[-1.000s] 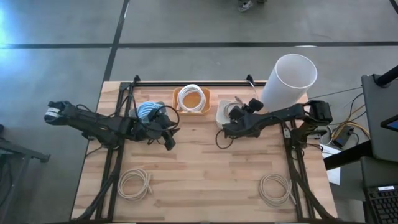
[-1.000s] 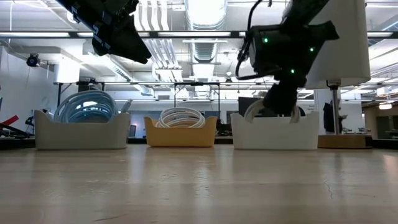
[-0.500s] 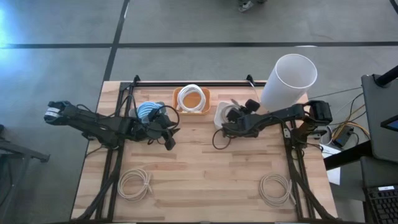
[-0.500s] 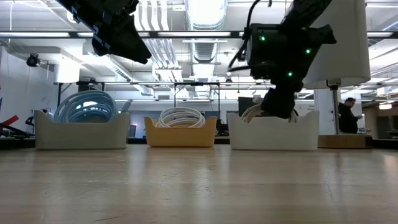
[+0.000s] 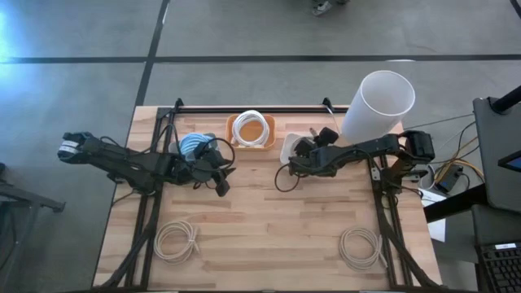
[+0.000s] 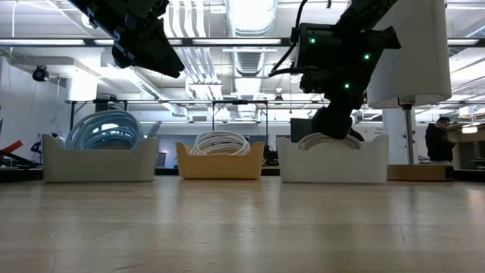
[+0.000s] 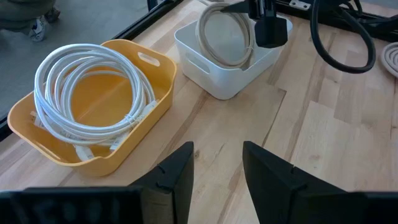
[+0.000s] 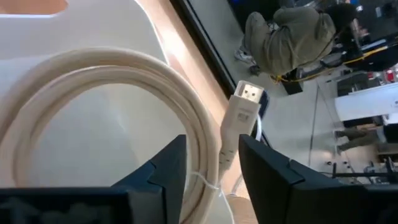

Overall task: Sort HDMI cables
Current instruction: Put the right brown hdmi cable into the white bin, then put the brown hdmi cable into the white bin

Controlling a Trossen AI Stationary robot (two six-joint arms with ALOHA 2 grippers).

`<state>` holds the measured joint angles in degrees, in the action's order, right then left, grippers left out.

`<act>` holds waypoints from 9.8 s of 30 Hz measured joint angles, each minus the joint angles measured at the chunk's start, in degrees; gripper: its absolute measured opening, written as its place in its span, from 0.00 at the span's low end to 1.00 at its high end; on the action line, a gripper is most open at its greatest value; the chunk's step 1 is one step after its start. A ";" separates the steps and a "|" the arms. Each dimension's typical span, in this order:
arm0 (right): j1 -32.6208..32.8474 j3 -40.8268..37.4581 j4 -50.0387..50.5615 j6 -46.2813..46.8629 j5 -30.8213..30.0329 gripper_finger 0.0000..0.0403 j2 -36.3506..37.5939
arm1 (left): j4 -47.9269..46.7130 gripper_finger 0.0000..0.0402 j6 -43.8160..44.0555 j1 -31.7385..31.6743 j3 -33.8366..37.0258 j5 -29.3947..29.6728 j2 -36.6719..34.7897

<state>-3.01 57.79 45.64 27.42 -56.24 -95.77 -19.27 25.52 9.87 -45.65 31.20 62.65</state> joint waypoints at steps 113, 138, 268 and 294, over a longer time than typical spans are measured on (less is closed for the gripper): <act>22.71 12.50 -7.88 6.12 26.64 0.09 0.02 | 5.31 0.35 5.41 -0.02 4.68 0.40 0.02; 4.02 0.45 -9.00 3.98 18.94 0.09 0.04 | 5.29 0.35 5.31 -0.02 4.68 0.39 0.02; 15.32 5.55 -15.46 7.09 22.20 0.22 1.00 | -13.58 0.01 14.63 28.53 3.46 -15.75 11.08; 24.42 4.55 -45.39 -2.34 26.26 0.25 3.77 | 0.64 0.02 -7.00 16.98 -7.56 33.45 14.54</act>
<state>21.41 62.35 0.24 25.08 -29.98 -91.99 -18.63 18.52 26.85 -53.21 64.65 77.20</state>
